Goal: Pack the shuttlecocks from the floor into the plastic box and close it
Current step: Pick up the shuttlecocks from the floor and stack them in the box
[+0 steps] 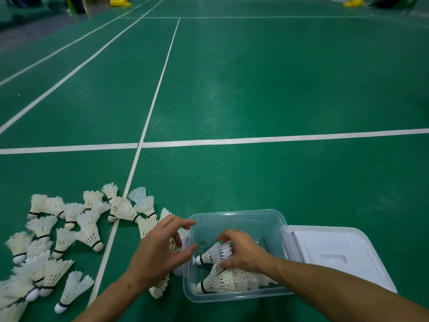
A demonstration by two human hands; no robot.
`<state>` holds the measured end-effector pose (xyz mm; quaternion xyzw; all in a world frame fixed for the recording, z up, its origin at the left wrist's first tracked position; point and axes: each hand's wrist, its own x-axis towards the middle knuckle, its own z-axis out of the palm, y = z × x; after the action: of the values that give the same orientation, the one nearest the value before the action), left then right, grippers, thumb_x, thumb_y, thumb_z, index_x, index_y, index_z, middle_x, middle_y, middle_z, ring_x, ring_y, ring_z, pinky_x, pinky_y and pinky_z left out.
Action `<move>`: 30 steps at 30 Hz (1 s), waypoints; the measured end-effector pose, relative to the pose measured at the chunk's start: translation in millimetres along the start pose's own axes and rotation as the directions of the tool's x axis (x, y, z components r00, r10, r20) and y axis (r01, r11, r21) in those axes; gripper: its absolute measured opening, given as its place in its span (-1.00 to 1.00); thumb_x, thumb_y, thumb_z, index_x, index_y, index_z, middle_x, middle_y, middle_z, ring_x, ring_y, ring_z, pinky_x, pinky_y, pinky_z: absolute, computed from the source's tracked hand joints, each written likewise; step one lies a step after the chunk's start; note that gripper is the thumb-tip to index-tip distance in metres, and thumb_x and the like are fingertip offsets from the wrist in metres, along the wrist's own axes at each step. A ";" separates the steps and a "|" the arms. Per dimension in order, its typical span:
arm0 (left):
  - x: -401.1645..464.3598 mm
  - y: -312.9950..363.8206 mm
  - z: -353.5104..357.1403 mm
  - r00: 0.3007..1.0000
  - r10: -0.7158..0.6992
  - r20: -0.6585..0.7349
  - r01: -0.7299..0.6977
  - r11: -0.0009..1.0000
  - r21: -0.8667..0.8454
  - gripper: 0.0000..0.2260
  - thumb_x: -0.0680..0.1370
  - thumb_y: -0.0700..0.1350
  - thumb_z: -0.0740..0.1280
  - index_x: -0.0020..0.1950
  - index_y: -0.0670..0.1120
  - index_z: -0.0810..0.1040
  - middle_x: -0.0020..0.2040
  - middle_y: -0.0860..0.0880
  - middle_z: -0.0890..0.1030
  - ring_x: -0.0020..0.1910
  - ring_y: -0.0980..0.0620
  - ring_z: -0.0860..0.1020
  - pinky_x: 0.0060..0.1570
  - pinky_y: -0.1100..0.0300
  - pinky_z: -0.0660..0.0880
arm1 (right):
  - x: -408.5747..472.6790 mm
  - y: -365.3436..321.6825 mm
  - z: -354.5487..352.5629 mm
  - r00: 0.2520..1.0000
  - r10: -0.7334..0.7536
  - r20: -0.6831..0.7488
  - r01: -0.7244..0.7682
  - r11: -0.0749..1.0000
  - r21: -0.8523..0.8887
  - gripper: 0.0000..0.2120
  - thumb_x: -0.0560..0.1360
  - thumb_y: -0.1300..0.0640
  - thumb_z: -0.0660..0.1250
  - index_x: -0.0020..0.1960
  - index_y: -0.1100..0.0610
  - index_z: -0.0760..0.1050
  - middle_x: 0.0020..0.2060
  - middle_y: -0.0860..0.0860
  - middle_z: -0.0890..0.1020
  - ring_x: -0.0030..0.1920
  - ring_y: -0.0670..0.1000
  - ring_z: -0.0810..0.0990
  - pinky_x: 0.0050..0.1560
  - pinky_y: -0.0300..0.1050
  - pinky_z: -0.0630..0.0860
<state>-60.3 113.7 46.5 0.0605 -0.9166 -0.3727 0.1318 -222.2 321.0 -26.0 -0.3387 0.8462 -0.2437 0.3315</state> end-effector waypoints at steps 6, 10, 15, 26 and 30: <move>5.0 20.8 1.5 0.997 0.077 -0.019 -0.077 0.997 -0.013 -0.37 0.40 0.23 0.57 0.42 0.15 0.50 0.45 0.16 0.37 0.10 0.13 0.63 -0.01 0.13 0.64 | -55.4 -23.2 -46.1 0.994 -0.034 -0.107 0.040 0.998 0.053 -0.51 0.55 -0.16 0.48 0.41 -0.06 0.47 0.32 -0.17 0.52 0.17 -0.14 0.60 0.21 -0.12 0.63; 15.8 51.8 7.4 0.977 0.211 0.021 -0.212 0.977 0.031 -0.07 0.33 0.32 0.62 0.58 0.07 0.32 0.60 0.11 0.22 0.17 0.21 0.59 0.05 0.14 0.65 | -91.7 -68.0 -73.1 0.992 -0.084 -0.090 0.113 0.906 0.408 -0.76 0.57 -0.02 0.51 0.20 -0.01 0.62 0.16 -0.13 0.67 -0.03 -0.04 0.72 -0.08 -0.12 0.70; 37.3 85.7 17.2 0.940 0.336 0.058 -0.341 0.930 0.134 0.14 0.27 0.47 0.56 0.67 0.04 0.16 0.70 -0.01 0.02 0.23 0.14 0.58 -0.08 0.07 0.69 | -103.1 -97.4 -81.1 0.994 -0.112 -0.020 0.102 0.805 0.585 -0.86 0.56 0.33 0.41 0.10 0.23 0.67 -0.23 0.00 0.72 -0.32 -0.05 0.65 -0.34 -0.24 0.53; 70.2 75.9 41.2 0.970 0.211 0.120 -0.210 0.978 -0.021 0.15 0.24 0.36 0.63 0.67 0.17 0.09 0.68 0.19 -0.12 0.44 0.09 0.46 0.28 0.04 0.58 | -84.4 -55.6 -92.6 0.954 -0.029 -0.299 0.163 0.886 0.433 -0.91 0.52 0.24 0.52 -0.13 0.11 0.76 0.22 -0.01 0.65 -0.02 -0.02 0.75 -0.03 -0.10 0.69; 57.8 50.3 53.7 0.976 0.164 0.143 -0.163 0.986 -0.019 -0.02 0.31 0.40 0.57 0.62 0.14 0.24 0.53 0.22 0.27 0.33 0.24 0.46 0.32 0.14 0.53 | -84.9 -23.7 -84.7 0.914 0.166 -0.371 0.051 0.858 0.511 -0.83 0.55 0.14 0.53 -0.21 -0.01 0.74 0.11 -0.11 0.71 -0.03 0.09 0.75 -0.03 0.22 0.71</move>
<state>-131.6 173.4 56.2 -0.0427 -0.9242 -0.3674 0.0954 -227.2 383.8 78.8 -0.1552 0.8108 -0.5130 0.2352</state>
